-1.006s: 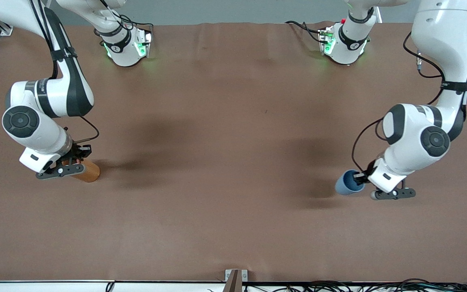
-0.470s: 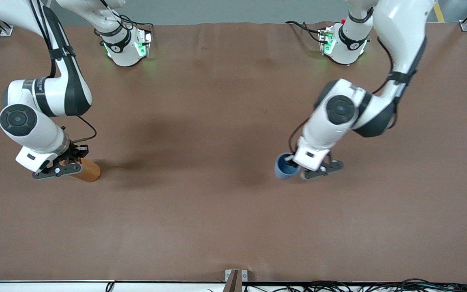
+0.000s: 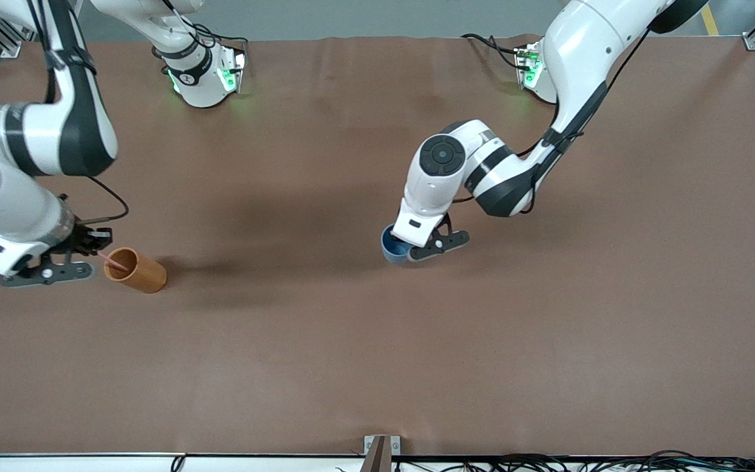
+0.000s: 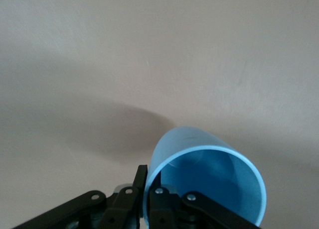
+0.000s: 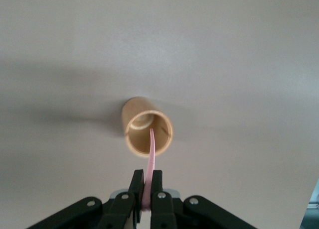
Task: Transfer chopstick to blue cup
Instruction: 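Lift the chopstick out of the wooden cup with the right gripper, then move the chopstick above the blue cup while the left gripper withdraws, then lower the chopstick into the blue cup and open the right gripper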
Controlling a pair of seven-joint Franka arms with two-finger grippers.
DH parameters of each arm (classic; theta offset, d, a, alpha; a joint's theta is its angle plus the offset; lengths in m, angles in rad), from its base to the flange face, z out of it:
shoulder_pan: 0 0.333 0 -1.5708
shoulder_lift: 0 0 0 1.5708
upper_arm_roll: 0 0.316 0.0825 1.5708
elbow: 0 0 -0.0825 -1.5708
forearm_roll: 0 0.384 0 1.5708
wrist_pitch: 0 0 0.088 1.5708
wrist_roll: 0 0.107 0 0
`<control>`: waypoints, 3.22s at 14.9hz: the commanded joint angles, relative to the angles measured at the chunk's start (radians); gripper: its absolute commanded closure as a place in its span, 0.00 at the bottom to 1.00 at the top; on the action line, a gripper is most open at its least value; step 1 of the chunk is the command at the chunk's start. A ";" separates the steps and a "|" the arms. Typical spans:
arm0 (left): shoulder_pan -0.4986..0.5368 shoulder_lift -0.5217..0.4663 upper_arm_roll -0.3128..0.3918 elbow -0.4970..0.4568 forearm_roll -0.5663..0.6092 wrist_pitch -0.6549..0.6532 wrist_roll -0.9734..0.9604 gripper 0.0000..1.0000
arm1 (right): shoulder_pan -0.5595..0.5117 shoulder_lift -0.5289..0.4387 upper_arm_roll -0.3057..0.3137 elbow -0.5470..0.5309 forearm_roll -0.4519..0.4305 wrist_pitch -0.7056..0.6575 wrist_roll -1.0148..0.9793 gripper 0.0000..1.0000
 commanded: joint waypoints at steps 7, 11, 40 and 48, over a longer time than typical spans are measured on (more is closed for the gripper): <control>-0.015 0.070 -0.016 0.033 0.083 -0.028 -0.064 0.95 | -0.083 -0.275 0.006 0.084 0.196 -0.242 -0.011 0.97; -0.015 0.082 -0.016 0.033 0.085 -0.020 -0.078 0.83 | -0.081 -0.304 0.008 0.064 0.196 -0.237 -0.013 0.97; 0.059 -0.634 0.589 0.131 -0.409 -0.615 1.226 0.00 | 0.755 0.248 0.009 0.432 0.204 0.062 1.007 1.00; 0.076 -0.622 0.583 0.221 -0.392 -0.717 1.269 0.00 | 0.795 0.314 0.011 0.421 0.155 0.073 1.018 0.97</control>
